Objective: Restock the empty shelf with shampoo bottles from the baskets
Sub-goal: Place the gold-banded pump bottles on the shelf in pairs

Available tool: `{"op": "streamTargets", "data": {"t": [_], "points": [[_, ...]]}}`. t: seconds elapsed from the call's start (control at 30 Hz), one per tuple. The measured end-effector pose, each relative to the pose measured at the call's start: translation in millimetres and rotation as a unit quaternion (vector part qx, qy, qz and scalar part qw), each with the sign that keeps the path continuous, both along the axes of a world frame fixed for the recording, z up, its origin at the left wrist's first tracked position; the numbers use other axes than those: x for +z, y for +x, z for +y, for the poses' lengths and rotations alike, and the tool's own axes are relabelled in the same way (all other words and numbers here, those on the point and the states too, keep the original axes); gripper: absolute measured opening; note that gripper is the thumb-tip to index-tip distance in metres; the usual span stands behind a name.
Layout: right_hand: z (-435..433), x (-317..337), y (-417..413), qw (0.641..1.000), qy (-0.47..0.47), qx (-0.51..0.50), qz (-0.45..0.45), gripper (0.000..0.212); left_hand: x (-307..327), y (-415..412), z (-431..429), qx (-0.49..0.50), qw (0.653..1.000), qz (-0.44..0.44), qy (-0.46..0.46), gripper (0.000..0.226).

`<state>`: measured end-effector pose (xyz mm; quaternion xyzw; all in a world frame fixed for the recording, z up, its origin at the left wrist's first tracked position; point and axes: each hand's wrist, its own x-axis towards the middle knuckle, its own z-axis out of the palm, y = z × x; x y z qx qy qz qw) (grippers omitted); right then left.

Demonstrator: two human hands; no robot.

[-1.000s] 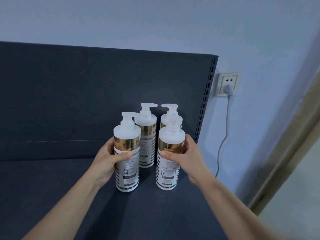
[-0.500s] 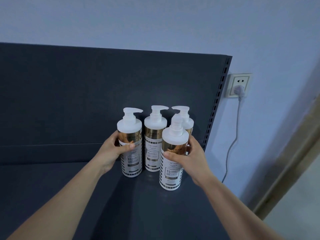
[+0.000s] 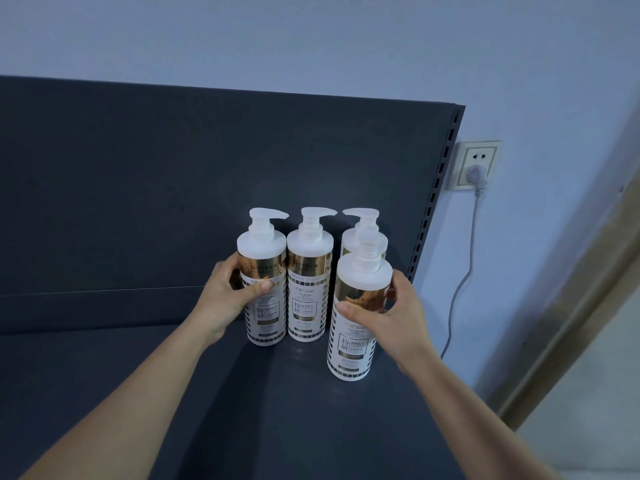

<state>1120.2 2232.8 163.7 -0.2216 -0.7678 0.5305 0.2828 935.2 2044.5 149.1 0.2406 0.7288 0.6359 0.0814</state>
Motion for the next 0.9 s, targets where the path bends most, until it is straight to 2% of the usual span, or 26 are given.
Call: {"op": "streamTargets", "data": {"t": [0.4,0.57,0.9], "points": [[11,-5,-2,1.0,0.014,-0.013,0.01,0.085,-1,3,2,-0.003,0.999,-0.018,0.031,0.059],[17,1,5,1.0,0.018,0.004,0.009,0.068,0,3,1,-0.016,0.999,-0.021,0.028,0.055],[9,-6,8,0.999,0.042,-0.013,0.024,0.065,4,13,1,0.006,0.997,0.061,-0.046,0.05]]}}
